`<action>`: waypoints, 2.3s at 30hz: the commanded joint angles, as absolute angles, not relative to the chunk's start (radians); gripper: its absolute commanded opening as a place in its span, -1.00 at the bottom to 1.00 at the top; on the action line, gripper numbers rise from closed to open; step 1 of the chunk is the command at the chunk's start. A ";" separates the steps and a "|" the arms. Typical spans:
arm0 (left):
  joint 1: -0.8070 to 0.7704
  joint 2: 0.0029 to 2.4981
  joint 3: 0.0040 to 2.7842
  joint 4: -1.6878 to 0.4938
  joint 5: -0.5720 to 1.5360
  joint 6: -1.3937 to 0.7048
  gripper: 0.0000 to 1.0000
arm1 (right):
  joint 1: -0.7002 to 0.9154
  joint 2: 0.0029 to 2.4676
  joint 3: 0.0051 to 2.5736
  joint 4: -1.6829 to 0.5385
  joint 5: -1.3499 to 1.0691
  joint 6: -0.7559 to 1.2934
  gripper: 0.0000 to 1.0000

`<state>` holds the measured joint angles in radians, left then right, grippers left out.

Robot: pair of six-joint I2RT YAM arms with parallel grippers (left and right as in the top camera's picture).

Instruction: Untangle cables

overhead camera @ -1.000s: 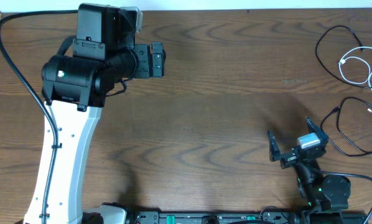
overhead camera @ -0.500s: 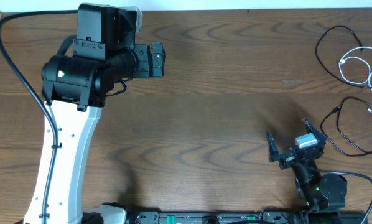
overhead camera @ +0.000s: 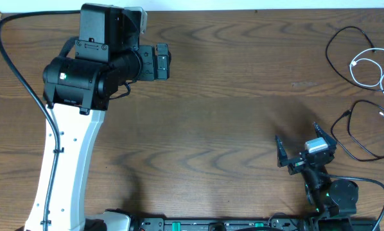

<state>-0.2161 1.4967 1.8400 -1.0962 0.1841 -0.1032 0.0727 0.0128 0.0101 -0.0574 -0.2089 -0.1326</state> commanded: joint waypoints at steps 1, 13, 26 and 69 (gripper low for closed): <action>-0.213 1.503 1.836 -1.107 0.178 -0.089 0.96 | 0.080 0.007 0.006 -0.059 -0.200 -0.136 0.99; -0.212 1.320 1.627 -0.927 0.138 -0.082 0.96 | 0.080 0.007 0.006 -0.059 -0.200 -0.136 0.99; -0.094 0.703 0.777 -0.280 0.205 -0.002 0.96 | 0.080 0.007 0.006 -0.059 -0.200 -0.136 0.99; -0.068 0.006 0.004 -0.070 0.033 0.104 0.95 | 0.080 0.007 0.006 -0.059 -0.200 -0.136 0.98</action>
<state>-0.0727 0.0113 0.0174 -0.0265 0.0521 0.0872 0.0742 0.0124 0.0097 -0.0574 -0.2073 -0.1326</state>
